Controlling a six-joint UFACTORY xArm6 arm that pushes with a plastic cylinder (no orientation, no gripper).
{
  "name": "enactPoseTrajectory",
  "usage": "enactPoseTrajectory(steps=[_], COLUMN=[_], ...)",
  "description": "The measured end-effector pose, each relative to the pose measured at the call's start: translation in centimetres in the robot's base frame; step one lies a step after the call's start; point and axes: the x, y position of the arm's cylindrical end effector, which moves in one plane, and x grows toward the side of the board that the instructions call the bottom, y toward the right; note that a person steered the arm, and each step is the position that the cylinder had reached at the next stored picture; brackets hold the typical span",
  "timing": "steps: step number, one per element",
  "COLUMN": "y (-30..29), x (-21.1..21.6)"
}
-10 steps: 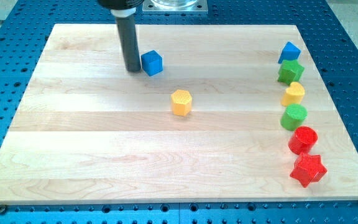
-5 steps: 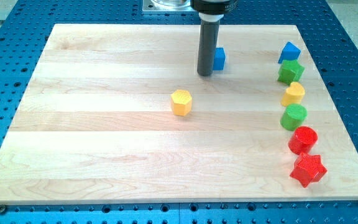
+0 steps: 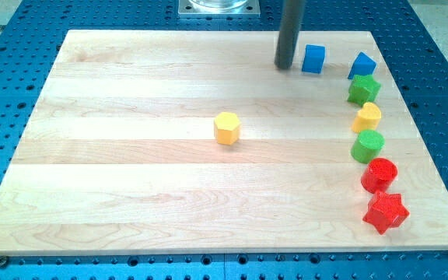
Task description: Move the blue cube towards the top right corner
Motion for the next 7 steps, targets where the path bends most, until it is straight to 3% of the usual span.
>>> enactPoseTrajectory(steps=[1, 4, 7], y=[2.6, 6.3, 9.2], x=[1.2, -1.8, -2.2])
